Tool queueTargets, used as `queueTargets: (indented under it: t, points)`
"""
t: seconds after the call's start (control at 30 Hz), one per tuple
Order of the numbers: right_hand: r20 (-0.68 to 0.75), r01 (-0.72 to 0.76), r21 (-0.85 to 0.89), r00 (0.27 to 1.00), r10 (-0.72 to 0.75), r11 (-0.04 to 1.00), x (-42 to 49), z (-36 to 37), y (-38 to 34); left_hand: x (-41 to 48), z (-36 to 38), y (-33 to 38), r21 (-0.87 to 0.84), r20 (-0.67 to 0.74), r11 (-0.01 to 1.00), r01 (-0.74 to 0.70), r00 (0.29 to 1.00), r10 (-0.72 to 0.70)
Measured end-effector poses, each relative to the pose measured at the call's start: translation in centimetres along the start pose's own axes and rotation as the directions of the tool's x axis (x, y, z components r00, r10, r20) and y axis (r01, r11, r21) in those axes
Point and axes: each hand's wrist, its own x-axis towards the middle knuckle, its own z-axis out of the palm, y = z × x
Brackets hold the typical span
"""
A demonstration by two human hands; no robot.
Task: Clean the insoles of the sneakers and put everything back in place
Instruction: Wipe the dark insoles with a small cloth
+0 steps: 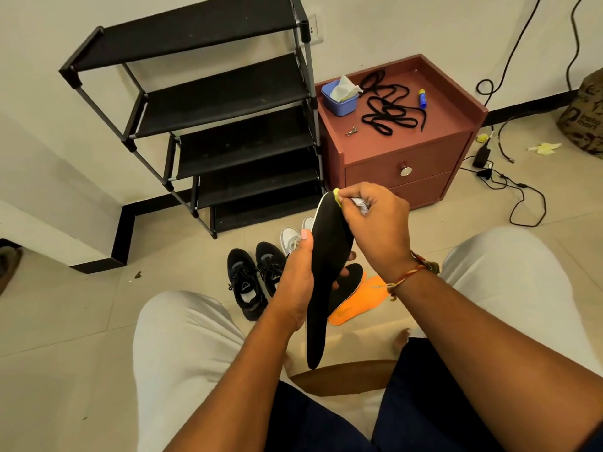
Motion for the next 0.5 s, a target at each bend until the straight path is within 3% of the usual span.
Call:
queueTargets:
  t: [0.1,0.3,0.5]
  points:
    - [0.001,-0.02,-0.001,1.0,0.02,1.0,-0.2,-0.1,-0.1,0.3,0.1,0.0,0.041,-0.011,0.999,-0.004,1.0,0.005]
    - [0.059,0.137,0.038,0.989,-0.139,0.99,-1.3,0.4,-1.2,0.4,-0.3,-0.2,0.119,-0.051,0.992,-0.04,0.998,0.047]
    - [0.011,-0.099,0.043,0.995,0.099,0.994,0.4,-0.1,0.6,0.4,-0.1,-0.3,0.124,-0.027,0.992,-0.02,0.999,0.023]
